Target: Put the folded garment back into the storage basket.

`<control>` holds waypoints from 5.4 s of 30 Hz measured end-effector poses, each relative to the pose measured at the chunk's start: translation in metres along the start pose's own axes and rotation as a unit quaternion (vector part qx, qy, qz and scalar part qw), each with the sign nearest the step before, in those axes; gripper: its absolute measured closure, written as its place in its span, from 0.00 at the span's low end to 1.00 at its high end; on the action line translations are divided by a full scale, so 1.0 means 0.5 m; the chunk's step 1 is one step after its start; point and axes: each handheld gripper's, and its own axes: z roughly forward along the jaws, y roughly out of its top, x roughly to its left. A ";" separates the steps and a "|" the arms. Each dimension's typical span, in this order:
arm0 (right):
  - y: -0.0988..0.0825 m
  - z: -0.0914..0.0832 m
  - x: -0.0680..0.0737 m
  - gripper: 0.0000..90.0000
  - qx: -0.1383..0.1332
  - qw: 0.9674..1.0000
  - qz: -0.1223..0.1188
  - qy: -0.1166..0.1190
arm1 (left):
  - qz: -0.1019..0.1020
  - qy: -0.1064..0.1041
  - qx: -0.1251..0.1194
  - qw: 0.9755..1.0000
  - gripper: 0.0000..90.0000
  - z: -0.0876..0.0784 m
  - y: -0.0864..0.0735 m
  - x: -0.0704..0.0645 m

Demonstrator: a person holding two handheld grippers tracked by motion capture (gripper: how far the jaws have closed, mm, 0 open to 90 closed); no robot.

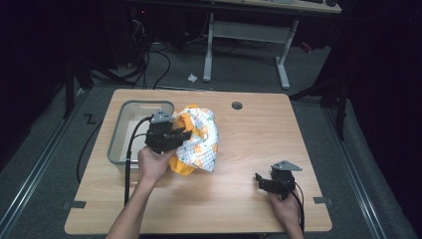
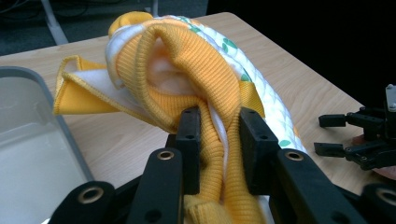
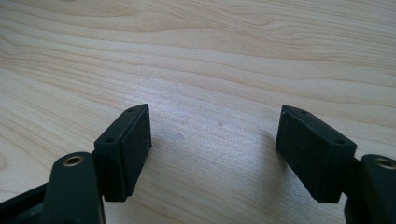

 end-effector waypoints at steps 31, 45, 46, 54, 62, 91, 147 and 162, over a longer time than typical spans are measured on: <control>0.000 0.000 0.000 0.30 0.000 1.000 0.000 0.000 | -0.024 0.046 -0.025 0.998 0.80 -0.106 0.008 0.115; 0.000 0.000 0.000 0.30 0.000 1.000 0.000 0.000 | -0.042 0.063 -0.015 0.997 0.80 -0.124 -0.003 0.167; 0.000 0.000 0.000 0.30 0.000 1.000 0.000 0.000 | -0.043 0.064 -0.014 0.997 0.80 -0.124 -0.004 0.169; 0.000 0.000 0.000 0.30 0.000 1.000 0.000 0.000 | -0.052 0.078 -0.001 0.996 0.80 -0.118 -0.018 0.198; 0.000 0.000 0.000 0.30 0.000 1.000 0.000 0.000 | -0.057 0.088 0.013 0.994 0.80 -0.101 -0.033 0.216; 0.000 0.000 0.000 0.30 0.000 1.000 0.000 0.000 | -0.076 0.136 0.100 0.983 0.79 0.000 -0.077 0.270; 0.000 0.000 0.000 0.30 0.000 1.000 0.000 0.000 | -0.028 0.127 0.007 0.992 0.43 -0.070 -0.042 0.128; 0.000 0.000 0.000 0.30 0.000 1.000 0.000 0.000 | -0.017 0.111 -0.006 0.994 0.41 -0.082 -0.044 0.089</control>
